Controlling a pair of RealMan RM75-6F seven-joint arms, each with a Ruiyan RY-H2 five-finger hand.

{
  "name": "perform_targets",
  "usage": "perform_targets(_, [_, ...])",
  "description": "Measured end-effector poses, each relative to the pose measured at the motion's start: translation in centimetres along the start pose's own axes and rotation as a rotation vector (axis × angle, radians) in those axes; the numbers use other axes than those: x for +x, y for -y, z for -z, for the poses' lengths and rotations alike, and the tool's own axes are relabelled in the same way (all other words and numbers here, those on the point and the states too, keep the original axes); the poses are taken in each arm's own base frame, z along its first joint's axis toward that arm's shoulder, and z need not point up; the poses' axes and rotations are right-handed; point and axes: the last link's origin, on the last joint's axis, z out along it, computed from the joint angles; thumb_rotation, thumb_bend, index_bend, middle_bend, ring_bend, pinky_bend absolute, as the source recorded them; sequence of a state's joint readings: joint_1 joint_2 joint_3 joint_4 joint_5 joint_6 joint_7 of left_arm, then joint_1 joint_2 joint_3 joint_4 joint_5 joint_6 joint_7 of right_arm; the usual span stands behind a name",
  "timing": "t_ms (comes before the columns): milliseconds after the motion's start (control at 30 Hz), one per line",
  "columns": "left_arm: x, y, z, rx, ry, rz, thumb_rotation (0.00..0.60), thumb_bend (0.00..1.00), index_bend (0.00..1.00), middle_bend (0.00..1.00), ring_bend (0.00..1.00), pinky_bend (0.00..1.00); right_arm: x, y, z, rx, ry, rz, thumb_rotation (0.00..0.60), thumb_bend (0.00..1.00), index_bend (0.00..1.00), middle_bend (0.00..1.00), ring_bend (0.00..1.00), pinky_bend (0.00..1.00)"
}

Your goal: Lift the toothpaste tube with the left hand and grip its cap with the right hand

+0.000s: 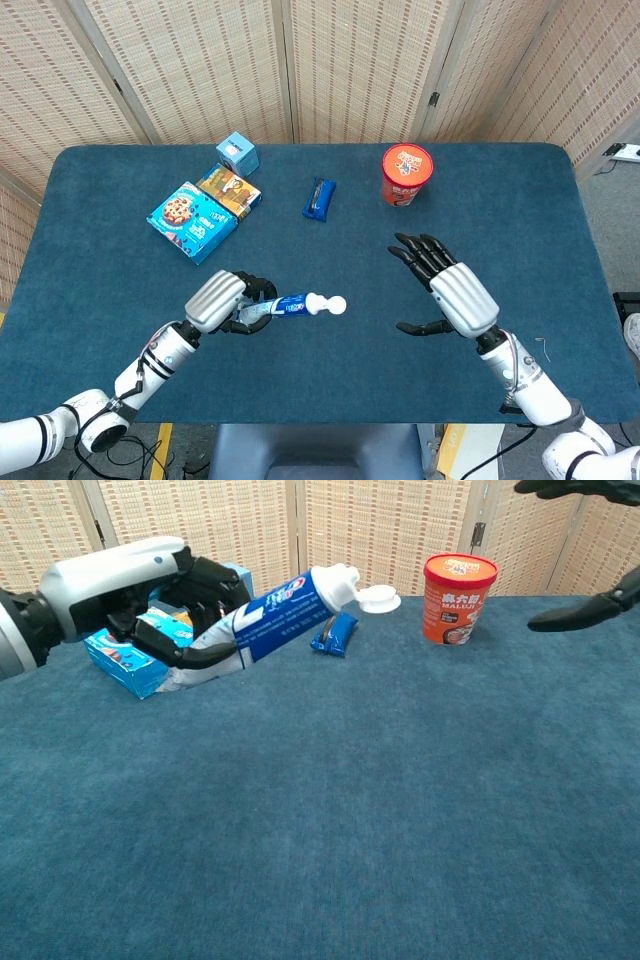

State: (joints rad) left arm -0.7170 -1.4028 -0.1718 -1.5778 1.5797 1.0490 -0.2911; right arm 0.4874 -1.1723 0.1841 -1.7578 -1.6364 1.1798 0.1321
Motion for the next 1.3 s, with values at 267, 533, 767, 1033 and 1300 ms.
perform_targets(267, [0.4, -1.0, -0.7, -0.032, 0.009, 0.010, 0.600, 0.58, 0.71, 0.77, 0.69, 0.54, -0.6, 1.6, -2.9, 0.074, 0.003, -0.013, 0.509, 0.07, 0.00, 0.00, 0.00, 0.00])
perform_targets(533, [0.7, -1.4, -0.8, -0.045, 0.018, 0.044, 0.600, 0.58, 0.72, 0.78, 0.69, 0.54, -0.9, 3.1, -4.9, 0.136, -0.003, -0.009, 0.507, 0.07, 0.00, 0.00, 0.00, 0.00])
perform_targets(767, [0.9, -1.7, -0.9, -0.058, 0.029, 0.050, 0.600, 0.58, 0.72, 0.78, 0.70, 0.54, -1.2, 3.7, -5.7, 0.154, -0.002, -0.002, 0.511, 0.07, 0.00, 0.00, 0.00, 0.00])
perform_targets(1033, [0.5, -1.8, -1.1, -0.063, 0.070, 0.038, 0.600, 0.58, 0.73, 0.78, 0.70, 0.53, -1.1, 4.3, -6.6, 0.175, -0.004, 0.008, 0.513, 0.07, 0.00, 0.00, 0.00, 0.00])
perform_targets(1300, [0.2, -1.3, -1.2, -0.055, 0.087, -0.027, 0.600, 0.58, 0.74, 0.79, 0.71, 0.53, -1.0, 4.8, -7.0, 0.187, -0.005, 0.019, 0.512, 0.07, 0.00, 0.00, 0.00, 0.00])
